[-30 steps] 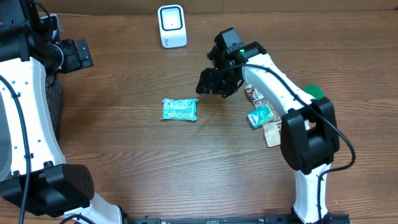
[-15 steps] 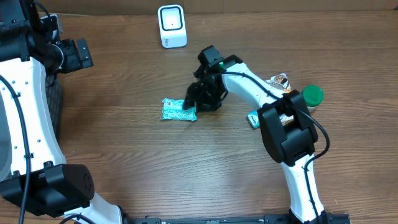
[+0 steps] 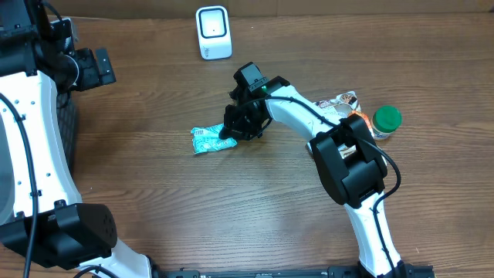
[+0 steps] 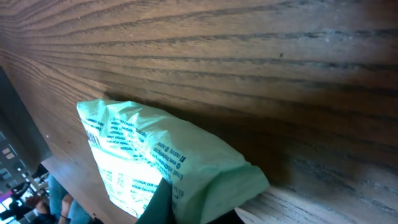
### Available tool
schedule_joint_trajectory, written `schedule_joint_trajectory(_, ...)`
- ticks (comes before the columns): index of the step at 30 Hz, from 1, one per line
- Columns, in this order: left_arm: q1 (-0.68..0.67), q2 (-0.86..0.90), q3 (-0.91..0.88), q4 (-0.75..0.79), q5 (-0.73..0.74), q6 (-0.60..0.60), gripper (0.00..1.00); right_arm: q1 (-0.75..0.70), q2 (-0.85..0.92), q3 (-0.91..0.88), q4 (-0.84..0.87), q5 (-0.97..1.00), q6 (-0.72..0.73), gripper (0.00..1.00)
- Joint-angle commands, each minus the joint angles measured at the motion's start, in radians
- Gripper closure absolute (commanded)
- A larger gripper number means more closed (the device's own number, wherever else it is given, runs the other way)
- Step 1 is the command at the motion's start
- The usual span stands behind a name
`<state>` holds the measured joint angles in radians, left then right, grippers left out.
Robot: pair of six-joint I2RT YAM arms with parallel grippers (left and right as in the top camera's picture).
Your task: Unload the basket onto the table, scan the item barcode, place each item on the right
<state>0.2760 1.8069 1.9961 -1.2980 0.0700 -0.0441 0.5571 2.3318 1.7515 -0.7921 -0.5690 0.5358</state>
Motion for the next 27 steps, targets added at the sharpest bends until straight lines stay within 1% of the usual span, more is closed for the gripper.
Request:
schedule_joint_trajectory(1,0.003,0.011,0.002,0.001,-0.003,0.022,0.0,-0.019,0.025,-0.015,0.003,-0.005,-0.045,0.96)
schedule_joint_trajectory(7,0.003,0.011,0.002,0.001,-0.003,0.022,0.01,-0.085,-0.018,-0.015,0.002,-0.246,-0.195,0.96)
schedule_joint_trajectory(10,0.003,0.011,0.002,0.001,-0.003,0.022,0.0,-0.124,-0.084,-0.015,-0.008,-0.335,-0.261,0.96)
schedule_joint_trajectory(16,0.003,0.011,0.002,0.001,-0.003,0.022,0.0,-0.18,-0.277,-0.015,-0.087,-0.325,-0.336,0.96)
schedule_joint_trajectory(20,0.003,0.011,0.002,0.001,-0.003,0.022,0.0,-0.206,-0.408,-0.015,-0.126,-0.293,-0.336,0.96)
schedule_joint_trajectory(22,0.003,0.011,0.002,0.001,-0.003,0.022,0.0,-0.21,-0.484,-0.015,-0.161,-0.231,-0.335,0.96)
schedule_joint_trajectory(24,0.003,0.011,0.002,0.0,-0.003,0.022,0.0,-0.21,-0.531,-0.015,-0.189,-0.183,-0.335,0.96)
schedule_joint_trajectory(27,0.003,0.011,0.002,0.001,-0.003,0.022,0.0,-0.21,-0.587,-0.015,-0.219,-0.164,-0.335,0.96)
